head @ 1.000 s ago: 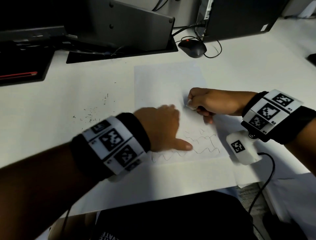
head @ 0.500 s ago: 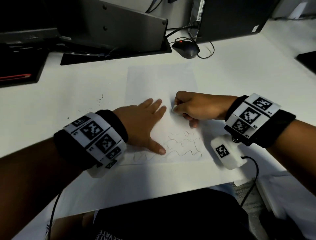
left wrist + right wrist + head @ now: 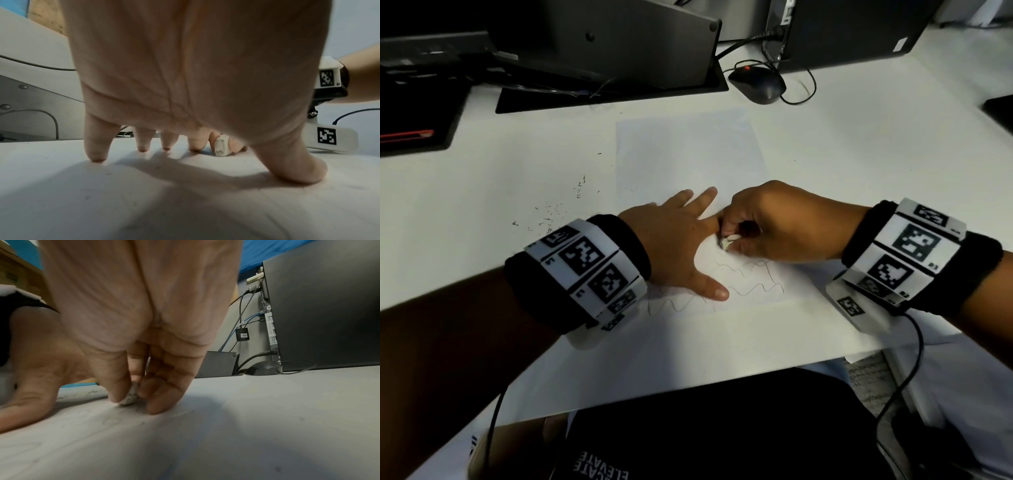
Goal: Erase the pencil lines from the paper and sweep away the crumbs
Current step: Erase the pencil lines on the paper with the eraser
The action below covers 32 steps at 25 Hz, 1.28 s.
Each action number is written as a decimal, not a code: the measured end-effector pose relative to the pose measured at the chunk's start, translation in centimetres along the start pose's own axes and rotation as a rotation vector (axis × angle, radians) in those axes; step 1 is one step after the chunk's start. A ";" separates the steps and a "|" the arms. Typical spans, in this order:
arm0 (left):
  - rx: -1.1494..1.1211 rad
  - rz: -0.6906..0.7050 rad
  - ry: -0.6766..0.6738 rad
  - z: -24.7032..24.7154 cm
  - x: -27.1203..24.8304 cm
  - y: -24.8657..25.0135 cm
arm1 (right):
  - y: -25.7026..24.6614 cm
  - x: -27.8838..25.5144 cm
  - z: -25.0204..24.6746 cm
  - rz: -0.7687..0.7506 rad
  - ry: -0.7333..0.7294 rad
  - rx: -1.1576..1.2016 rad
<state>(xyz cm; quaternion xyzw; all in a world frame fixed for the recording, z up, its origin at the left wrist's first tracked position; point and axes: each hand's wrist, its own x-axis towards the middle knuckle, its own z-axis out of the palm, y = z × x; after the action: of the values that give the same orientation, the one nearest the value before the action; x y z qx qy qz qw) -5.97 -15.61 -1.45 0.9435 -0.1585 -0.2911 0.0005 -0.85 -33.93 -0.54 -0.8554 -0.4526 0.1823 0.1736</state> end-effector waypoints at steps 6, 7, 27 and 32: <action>-0.042 0.010 -0.012 0.4 0.0 -0.1 | -0.9 0.4 0.5 -0.119 -0.023 -0.051; -0.050 0.012 -0.012 0.5 0.0 -0.1 | -1.2 0.3 0.6 -0.145 -0.052 -0.037; -0.033 0.004 -0.020 0.6 0.0 -0.4 | -0.9 0.7 0.0 -0.137 -0.067 -0.107; -0.025 0.002 -0.018 0.6 0.0 -0.5 | -0.8 0.3 0.1 -0.119 -0.093 -0.049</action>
<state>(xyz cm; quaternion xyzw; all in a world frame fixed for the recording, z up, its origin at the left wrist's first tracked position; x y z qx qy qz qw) -6.15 -15.06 -2.01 0.9406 -0.1560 -0.3015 0.0113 -1.28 -33.29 -0.31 -0.8215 -0.5147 0.2003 0.1419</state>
